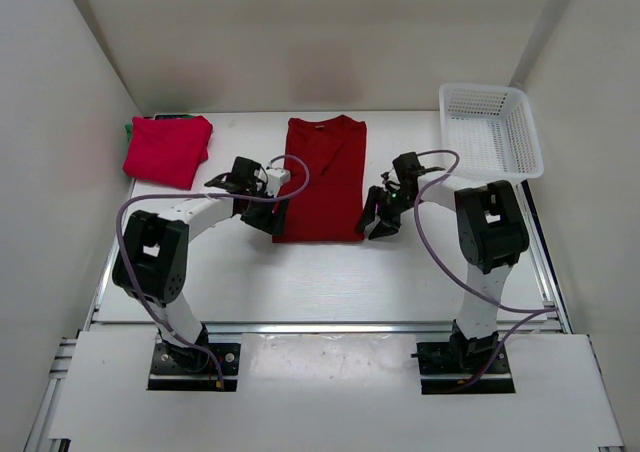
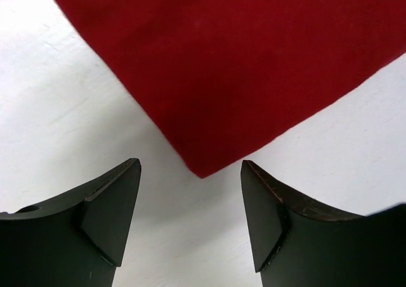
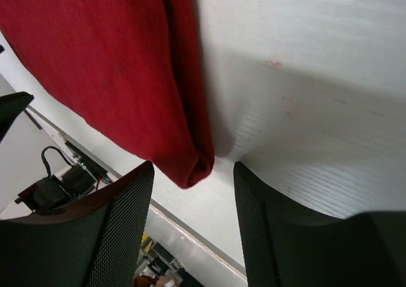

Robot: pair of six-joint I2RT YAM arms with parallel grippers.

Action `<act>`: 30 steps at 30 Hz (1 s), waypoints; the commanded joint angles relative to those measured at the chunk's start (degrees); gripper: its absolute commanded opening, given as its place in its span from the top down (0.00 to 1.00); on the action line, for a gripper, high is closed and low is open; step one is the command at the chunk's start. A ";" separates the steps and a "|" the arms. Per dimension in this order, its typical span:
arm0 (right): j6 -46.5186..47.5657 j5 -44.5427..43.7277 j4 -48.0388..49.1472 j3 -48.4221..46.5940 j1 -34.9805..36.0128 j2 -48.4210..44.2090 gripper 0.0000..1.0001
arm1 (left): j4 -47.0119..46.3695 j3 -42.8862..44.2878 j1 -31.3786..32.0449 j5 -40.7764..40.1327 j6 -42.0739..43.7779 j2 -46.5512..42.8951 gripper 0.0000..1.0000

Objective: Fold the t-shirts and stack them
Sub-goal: Fold the folded rectangular tshirt in 1/3 of the way, then grab one side of the 2/3 rectangular tshirt with both arms

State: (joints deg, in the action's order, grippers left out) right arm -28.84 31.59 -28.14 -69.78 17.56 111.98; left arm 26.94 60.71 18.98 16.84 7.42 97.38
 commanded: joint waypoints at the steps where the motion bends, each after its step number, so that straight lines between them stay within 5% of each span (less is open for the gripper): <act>1: -1.13 2.32 1.68 -1.94 0.89 1.92 0.42 | -2.07 -1.99 0.44 3.37 -4.43 0.70 0.25; 9: -1.31 6.64 0.98 -3.17 1.69 5.35 0.53 | -1.89 -0.16 0.70 4.25 -6.10 4.74 0.33; 14: -1.57 7.16 0.81 -2.82 0.72 5.53 0.89 | -2.51 1.08 0.44 6.01 -6.80 5.36 0.74; 19: 1.23 7.87 -1.56 -2.20 0.19 3.42 1.00 | 1.35 2.48 0.88 6.10 -4.79 3.87 0.99; 24: 7.03 7.34 -7.01 1.21 1.50 -1.23 1.00 | 6.11 -1.64 2.98 2.94 -1.97 -1.65 1.00; 30: 12.13 5.33 -10.88 12.89 4.05 -10.71 1.00 | 11.55 -9.72 13.17 -2.60 3.30 -10.44 1.00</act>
State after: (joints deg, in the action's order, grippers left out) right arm -21.56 37.80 -33.30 -61.10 20.05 106.32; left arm 32.93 53.78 28.10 17.61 6.87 92.71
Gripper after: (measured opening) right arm 0.028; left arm 0.027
